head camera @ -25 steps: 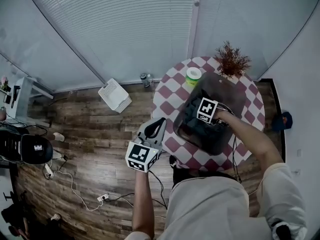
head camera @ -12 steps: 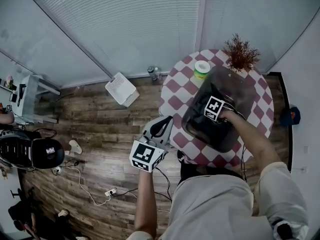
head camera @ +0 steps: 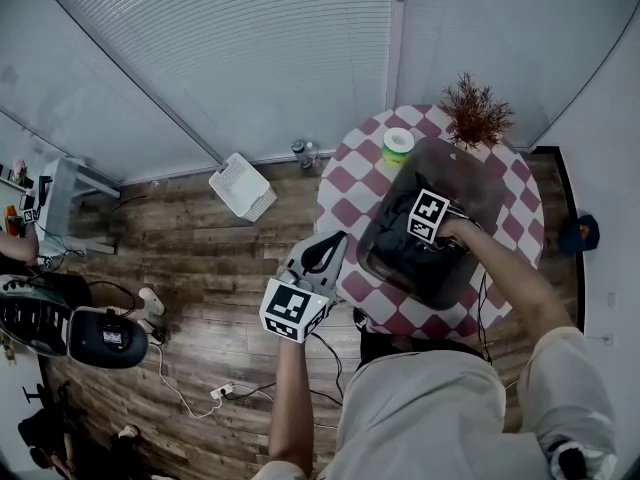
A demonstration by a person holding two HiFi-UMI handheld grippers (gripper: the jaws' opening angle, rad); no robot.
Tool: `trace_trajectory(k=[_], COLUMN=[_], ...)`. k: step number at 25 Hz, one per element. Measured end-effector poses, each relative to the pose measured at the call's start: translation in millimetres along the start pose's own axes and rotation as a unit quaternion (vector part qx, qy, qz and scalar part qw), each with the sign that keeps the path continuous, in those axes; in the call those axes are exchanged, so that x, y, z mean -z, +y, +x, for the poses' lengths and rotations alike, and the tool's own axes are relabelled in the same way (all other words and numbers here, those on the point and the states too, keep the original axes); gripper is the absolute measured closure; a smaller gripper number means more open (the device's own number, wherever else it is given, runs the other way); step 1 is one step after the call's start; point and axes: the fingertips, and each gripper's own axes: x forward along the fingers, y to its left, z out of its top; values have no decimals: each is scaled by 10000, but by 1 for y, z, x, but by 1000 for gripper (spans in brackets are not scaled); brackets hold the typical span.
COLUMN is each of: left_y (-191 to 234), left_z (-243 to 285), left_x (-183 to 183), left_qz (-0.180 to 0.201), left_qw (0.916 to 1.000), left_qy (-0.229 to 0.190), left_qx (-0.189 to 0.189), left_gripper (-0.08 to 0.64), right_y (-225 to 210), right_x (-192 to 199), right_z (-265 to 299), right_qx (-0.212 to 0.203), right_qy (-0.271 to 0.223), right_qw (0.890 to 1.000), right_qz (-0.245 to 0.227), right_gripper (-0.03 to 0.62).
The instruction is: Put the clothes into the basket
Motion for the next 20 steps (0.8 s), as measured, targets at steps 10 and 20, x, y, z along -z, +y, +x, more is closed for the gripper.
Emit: trace_trajectory(k=[10,20], left_y=[-13,-18], left_z=[25,44], left_x=[-9,-17], left_qz=[120,71], left_qw=[9994,9997], left_qy=[-57,-139], left_qx=[321,198], left_gripper=[545,545], right_y=[14,45], right_x=[-13,-33], right_z=[-65,-141], right_qx=[-77,-29], right_qy=[-810,-1770], right_qw=[9967,9827], right_qz=[-5,-545], right_gripper=[117,117])
